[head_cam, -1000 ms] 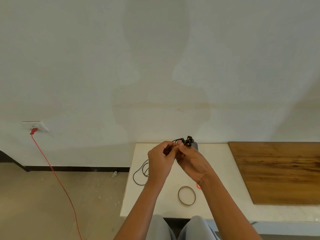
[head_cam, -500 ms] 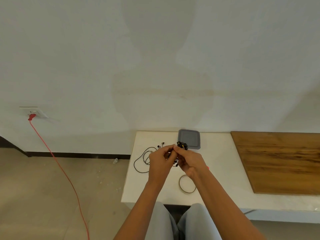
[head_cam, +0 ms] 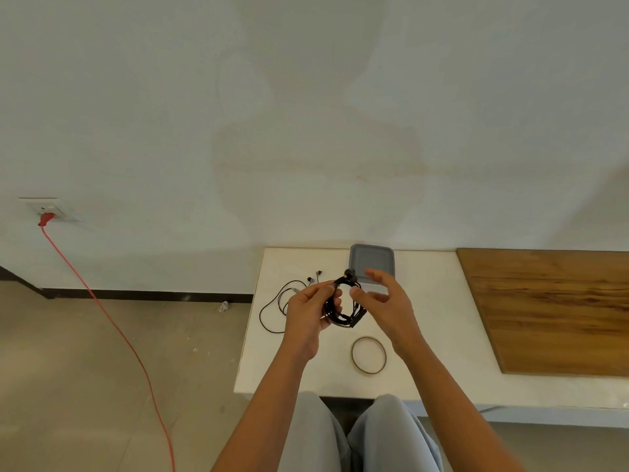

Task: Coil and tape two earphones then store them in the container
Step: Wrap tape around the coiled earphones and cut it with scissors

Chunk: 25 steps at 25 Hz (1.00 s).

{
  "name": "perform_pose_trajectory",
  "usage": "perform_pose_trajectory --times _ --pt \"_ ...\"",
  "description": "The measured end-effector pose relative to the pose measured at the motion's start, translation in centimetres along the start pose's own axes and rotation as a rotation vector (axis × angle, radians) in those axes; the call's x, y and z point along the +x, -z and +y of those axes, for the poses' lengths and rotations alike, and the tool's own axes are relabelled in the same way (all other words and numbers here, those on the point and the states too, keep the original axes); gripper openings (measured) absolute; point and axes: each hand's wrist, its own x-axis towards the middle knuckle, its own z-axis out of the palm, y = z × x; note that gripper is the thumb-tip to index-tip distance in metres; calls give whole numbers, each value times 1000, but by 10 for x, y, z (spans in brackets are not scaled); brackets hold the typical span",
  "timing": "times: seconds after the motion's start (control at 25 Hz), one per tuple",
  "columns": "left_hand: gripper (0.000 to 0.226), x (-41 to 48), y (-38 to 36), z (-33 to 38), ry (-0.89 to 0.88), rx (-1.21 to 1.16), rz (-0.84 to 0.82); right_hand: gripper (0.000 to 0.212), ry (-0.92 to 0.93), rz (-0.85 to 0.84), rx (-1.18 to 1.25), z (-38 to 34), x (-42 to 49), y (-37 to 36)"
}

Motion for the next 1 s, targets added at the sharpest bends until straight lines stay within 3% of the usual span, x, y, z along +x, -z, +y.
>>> perform_pose_trajectory --times 0.08,0.16,0.28,0.48,0.56,0.76,0.88,1.0 --pt "15 1 0 1 32 17 -30 37 -18 -188 192 1 4 0" --pt "15 3 2 1 34 38 -30 39 56 -245 266 0 7 1" --pt "17 7 8 -1 14 67 -19 30 137 -217 201 -3 10 1" --pt "17 10 11 -5 -100 131 -18 15 96 -90 191 -5 13 -4" --pt "14 11 10 -4 -228 268 -12 15 78 -56 216 -4 15 -6" --pt "8 19 13 -3 -554 886 -14 18 40 -94 192 -2 20 -8" --pt "15 24 20 -8 -590 1124 -44 19 -11 -102 23 5 25 -7" --pt "12 28 31 -19 -543 1081 6 35 19 -159 -114 21 27 -11"
